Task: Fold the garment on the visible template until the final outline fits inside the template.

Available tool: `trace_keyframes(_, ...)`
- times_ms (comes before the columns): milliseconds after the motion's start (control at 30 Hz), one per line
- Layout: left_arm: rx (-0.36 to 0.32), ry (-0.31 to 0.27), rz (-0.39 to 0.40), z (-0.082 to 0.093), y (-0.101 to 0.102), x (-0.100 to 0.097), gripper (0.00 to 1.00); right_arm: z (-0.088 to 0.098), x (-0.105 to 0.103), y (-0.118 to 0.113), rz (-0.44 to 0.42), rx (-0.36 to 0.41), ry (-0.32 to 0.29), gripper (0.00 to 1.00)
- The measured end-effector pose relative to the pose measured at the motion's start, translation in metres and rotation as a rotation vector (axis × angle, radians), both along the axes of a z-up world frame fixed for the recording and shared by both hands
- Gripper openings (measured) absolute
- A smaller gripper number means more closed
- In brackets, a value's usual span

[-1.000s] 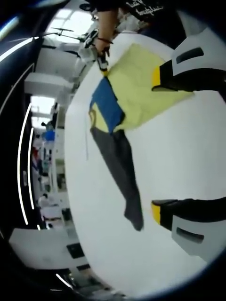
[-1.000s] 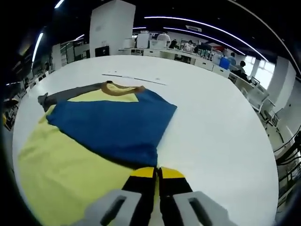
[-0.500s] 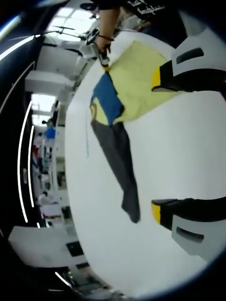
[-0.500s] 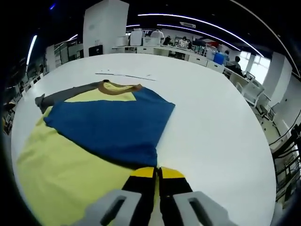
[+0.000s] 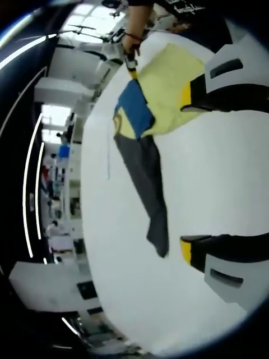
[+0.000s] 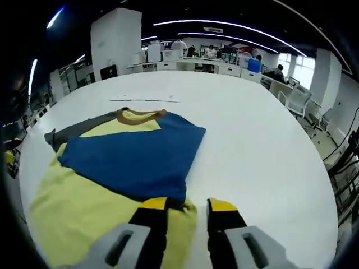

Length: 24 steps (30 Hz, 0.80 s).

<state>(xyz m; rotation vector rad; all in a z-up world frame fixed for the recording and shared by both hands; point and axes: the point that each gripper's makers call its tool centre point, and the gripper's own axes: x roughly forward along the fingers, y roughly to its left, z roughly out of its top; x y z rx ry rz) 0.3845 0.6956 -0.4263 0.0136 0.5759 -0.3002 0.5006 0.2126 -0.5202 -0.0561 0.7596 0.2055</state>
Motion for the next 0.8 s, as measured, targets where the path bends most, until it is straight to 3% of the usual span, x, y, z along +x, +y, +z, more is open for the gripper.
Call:
trace_keyframes(133, -0.018, -0.024, 0.038, 0.005, 0.007, 0.016, 0.85, 0.009, -0.003, 0.005, -0.01, 0.073, -0.015, 0.46)
trace_keyframes(300, -0.024, -0.042, 0.091, 0.006, 0.016, 0.038, 0.82, 0.023, -0.008, 0.011, -0.002, 0.112, -0.037, 0.61)
trace_keyframes(500, -0.048, -0.039, 0.17, -0.001, 0.031, 0.065, 0.74, 0.042, -0.016, 0.013, 0.019, 0.122, -0.074, 0.69)
trace_keyframes(800, -0.031, -0.038, 0.25, -0.018, 0.052, 0.102, 0.64, 0.061, -0.032, 0.017, 0.066, 0.11, -0.094, 0.79)
